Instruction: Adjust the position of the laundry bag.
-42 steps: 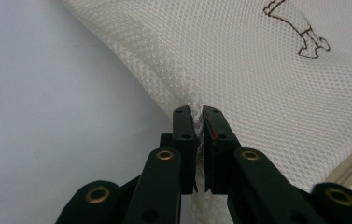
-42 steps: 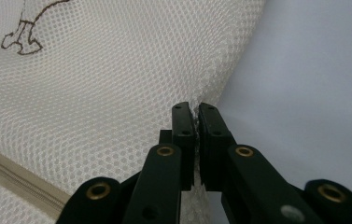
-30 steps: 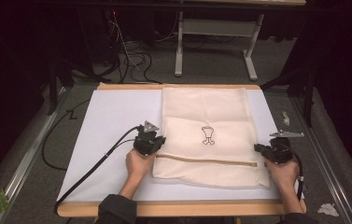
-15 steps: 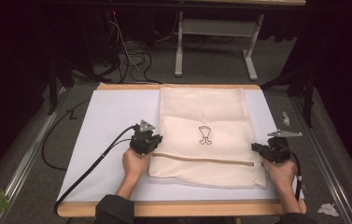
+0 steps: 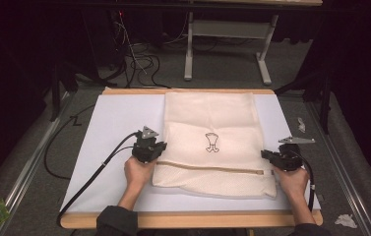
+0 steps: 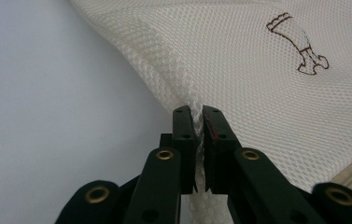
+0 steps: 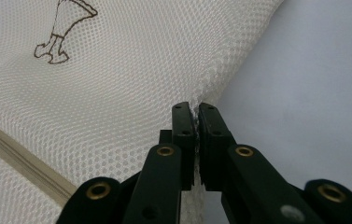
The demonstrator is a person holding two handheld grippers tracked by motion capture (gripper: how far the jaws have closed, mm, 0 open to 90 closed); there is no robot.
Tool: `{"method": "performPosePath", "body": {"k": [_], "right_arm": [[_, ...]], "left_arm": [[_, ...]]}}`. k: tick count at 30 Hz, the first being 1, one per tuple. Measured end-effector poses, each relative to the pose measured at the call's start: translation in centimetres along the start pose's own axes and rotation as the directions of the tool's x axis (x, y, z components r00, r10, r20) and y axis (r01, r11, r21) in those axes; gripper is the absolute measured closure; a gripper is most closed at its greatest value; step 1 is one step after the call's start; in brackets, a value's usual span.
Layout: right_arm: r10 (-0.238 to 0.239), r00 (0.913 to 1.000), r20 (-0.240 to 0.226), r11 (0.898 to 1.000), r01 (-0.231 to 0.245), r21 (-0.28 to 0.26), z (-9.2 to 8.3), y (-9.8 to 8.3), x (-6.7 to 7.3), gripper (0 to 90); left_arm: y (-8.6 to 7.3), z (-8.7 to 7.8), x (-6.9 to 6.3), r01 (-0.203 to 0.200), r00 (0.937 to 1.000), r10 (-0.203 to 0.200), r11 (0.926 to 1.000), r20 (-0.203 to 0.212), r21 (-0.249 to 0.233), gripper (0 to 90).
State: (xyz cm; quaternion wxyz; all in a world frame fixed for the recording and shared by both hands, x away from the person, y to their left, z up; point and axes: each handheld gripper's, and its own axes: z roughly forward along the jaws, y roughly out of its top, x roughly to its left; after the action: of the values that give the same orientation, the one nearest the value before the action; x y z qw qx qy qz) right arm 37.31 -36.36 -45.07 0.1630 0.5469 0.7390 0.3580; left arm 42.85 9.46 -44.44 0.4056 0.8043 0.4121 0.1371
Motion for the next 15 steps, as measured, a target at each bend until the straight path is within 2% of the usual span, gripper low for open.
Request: {"method": "performPosePath", "body": {"k": [6, 15], "right_arm": [[-0.004, 0.9998, -0.017, 1.0, 0.003, -0.005, 0.3, 0.2, 0.4, 87.9], [-0.012, 0.9993, -0.034, 1.0, 0.012, -0.008, 0.8, 0.5, 1.1, 87.9]], "left_arm": [[-0.3, -0.5, 0.7, 0.03, 0.9995, -0.03, 0.9995, -0.002, -0.014, 84.6], [-0.7, -1.3, 1.3, 0.031, 0.9994, -0.031, 0.9994, -0.014, -0.018, 84.6]]}}
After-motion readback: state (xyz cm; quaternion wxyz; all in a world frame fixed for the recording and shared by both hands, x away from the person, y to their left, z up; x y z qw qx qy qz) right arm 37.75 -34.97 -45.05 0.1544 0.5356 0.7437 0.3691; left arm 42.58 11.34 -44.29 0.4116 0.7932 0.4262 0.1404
